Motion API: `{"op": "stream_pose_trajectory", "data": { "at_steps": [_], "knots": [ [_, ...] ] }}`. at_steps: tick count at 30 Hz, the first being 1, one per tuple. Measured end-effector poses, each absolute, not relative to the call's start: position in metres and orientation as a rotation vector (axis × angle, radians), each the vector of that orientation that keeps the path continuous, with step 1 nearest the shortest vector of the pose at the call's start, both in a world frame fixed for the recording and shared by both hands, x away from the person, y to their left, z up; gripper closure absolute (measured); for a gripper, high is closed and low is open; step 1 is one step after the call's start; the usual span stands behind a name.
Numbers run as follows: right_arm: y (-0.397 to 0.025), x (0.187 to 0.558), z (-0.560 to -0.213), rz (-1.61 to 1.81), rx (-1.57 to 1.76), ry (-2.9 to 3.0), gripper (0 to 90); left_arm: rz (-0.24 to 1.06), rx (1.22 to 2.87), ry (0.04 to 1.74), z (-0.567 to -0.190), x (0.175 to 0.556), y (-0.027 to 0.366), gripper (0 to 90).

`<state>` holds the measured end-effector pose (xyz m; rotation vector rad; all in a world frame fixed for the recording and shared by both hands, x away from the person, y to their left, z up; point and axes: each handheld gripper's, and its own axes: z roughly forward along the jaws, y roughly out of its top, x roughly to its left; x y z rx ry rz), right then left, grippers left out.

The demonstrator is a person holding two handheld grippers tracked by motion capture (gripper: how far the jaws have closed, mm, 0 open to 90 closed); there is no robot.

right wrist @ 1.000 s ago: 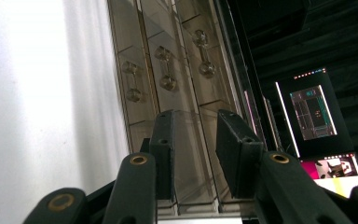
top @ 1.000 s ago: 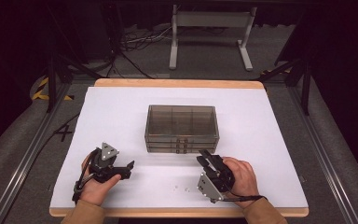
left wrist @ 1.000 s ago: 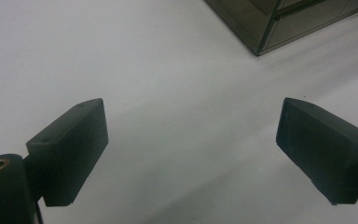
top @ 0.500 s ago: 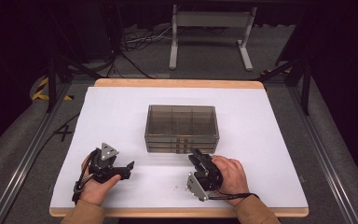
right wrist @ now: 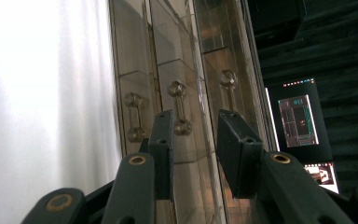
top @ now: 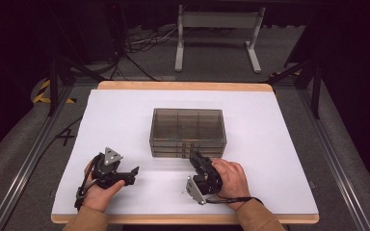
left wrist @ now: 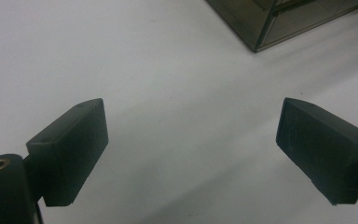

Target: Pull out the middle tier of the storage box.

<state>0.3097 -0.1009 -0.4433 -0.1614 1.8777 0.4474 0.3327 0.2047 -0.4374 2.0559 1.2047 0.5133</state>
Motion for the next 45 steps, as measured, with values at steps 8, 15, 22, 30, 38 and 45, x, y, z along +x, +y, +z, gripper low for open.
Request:
{"op": "stream_pose_trajectory", "data": {
  "at_steps": [8, 15, 22, 30, 38, 45],
  "knots": [
    [-0.094, 0.315, -0.451, 0.417, -0.171, 1.873, 68.5, 0.513, 2.056, 1.205, -0.438, 0.333, 0.204, 9.8],
    [-0.091, 0.319, -0.456, 0.389, -0.165, 1.868, 69.7, 0.513, 2.061, 1.202, -0.438, 0.333, 0.204, 9.8],
    [-0.088, 0.322, -0.460, 0.370, -0.166, 1.858, 70.6, 0.512, 2.063, 1.201, -0.438, 0.333, 0.204, 9.8],
    [-0.086, 0.322, -0.463, 0.355, -0.164, 1.843, 72.4, 0.511, 2.067, 1.200, -0.439, 0.333, 0.203, 9.8],
    [-0.084, 0.323, -0.462, 0.340, -0.153, 1.819, 79.1, 0.512, 2.068, 1.198, -0.439, 0.333, 0.203, 9.8],
    [-0.083, 0.321, -0.464, 0.328, -0.138, 1.814, 79.9, 0.509, 2.069, 1.198, -0.438, 0.333, 0.203, 9.8]
  ]
}}
